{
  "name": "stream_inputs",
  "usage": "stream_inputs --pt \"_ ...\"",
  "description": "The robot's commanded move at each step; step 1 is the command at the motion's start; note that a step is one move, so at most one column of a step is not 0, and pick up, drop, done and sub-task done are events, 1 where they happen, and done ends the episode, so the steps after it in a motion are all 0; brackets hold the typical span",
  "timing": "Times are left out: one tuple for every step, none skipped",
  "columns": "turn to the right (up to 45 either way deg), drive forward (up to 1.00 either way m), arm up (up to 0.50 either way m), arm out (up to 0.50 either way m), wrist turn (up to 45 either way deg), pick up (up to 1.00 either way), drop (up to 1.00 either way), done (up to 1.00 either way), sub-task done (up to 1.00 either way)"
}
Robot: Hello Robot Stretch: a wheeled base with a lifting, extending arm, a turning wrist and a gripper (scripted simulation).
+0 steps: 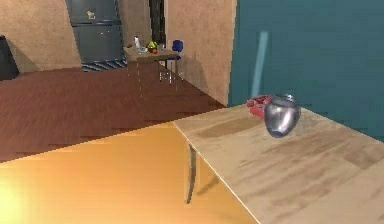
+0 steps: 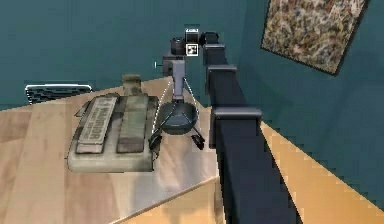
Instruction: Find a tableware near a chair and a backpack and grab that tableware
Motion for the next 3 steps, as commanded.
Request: stream_inputs --pt "0.0 0.00 0.00 0.00 45.0 0.00 0.00 0.00 0.00" --pt "0.0 0.00 0.00 0.00 45.0 0.00 0.00 0.00 0.00" --pt "0.0 0.00 0.00 0.00 45.0 0.00 0.00 0.00 0.00"
